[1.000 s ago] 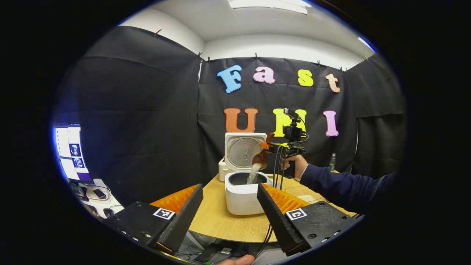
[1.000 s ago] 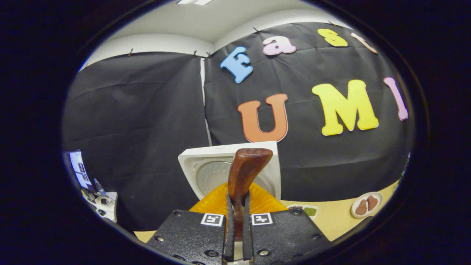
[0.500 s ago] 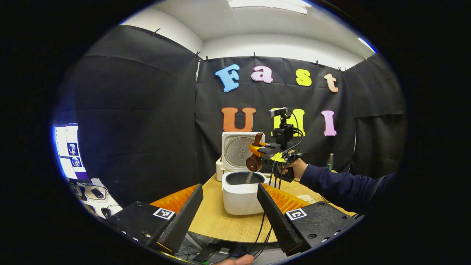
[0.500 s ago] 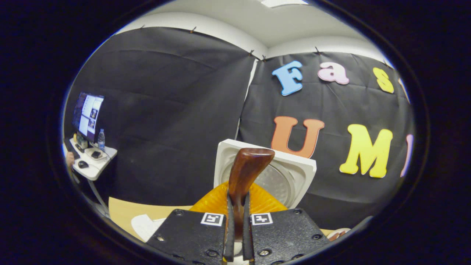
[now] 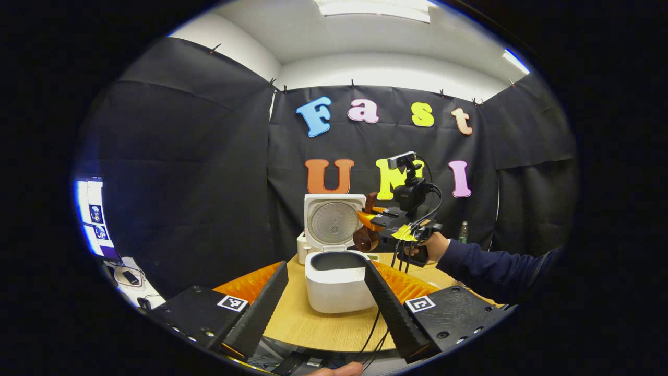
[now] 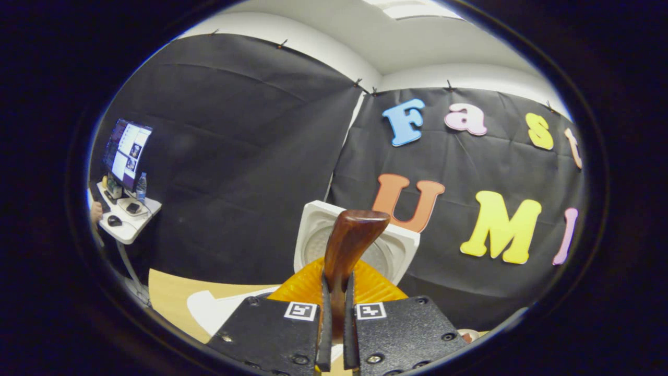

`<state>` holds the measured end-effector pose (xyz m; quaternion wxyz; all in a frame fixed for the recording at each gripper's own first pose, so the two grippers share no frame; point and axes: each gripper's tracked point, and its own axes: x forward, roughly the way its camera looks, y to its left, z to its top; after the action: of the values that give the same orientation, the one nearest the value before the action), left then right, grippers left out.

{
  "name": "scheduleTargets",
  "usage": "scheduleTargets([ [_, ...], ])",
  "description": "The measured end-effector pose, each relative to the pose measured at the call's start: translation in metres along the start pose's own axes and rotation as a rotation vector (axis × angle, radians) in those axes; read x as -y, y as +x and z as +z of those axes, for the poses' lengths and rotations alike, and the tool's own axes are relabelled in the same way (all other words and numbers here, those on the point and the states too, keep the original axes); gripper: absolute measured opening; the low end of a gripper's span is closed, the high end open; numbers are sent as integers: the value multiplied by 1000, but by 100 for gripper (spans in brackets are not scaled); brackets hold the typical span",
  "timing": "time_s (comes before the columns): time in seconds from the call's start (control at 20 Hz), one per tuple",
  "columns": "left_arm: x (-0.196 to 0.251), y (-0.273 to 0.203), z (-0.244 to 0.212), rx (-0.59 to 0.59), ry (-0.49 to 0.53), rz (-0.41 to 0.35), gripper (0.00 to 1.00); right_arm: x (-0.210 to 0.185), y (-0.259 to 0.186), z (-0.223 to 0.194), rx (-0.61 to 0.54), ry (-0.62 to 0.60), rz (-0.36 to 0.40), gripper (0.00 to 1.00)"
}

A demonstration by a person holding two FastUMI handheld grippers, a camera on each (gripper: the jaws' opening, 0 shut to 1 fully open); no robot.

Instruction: Close the left gripper, press the button to open the rice cooker; take a wooden spoon from the chopstick holder with the right hand, scoop a spoonful of rice and pour it into the rice cooker, then put the wooden spoon back into the chopstick holder.

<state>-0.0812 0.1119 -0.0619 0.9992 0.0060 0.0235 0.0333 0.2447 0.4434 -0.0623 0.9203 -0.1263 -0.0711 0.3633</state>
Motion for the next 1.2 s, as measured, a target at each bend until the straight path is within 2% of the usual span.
scheduleTargets([
  [0.2, 20, 19, -2, 22, -2, -44, 94, 34, -49, -4, -46, 98, -70, 14],
  [0.4, 43, 46, -8, 39, -13, -85, 94, 61, -101, -3, -66, 142, -123, 14],
  [0.6, 49, 67, -1, 101, -15, -49, 94, 94, -152, 1, -63, 210, -206, 15],
  [0.8, 72, 82, -10, 79, -35, -94, 94, 126, -197, 3, -38, 213, -316, 16],
  [0.9, 68, 88, -7, 88, -32, -69, 94, 137, -218, -5, -47, 207, -359, 17],
  [1.05, 61, 98, -1, 128, -16, 19, 94, 152, -247, -19, -46, 236, -393, 17],
  [1.2, 70, 107, -3, 123, -24, 21, 94, 183, -274, -39, -64, 256, -469, 17],
])
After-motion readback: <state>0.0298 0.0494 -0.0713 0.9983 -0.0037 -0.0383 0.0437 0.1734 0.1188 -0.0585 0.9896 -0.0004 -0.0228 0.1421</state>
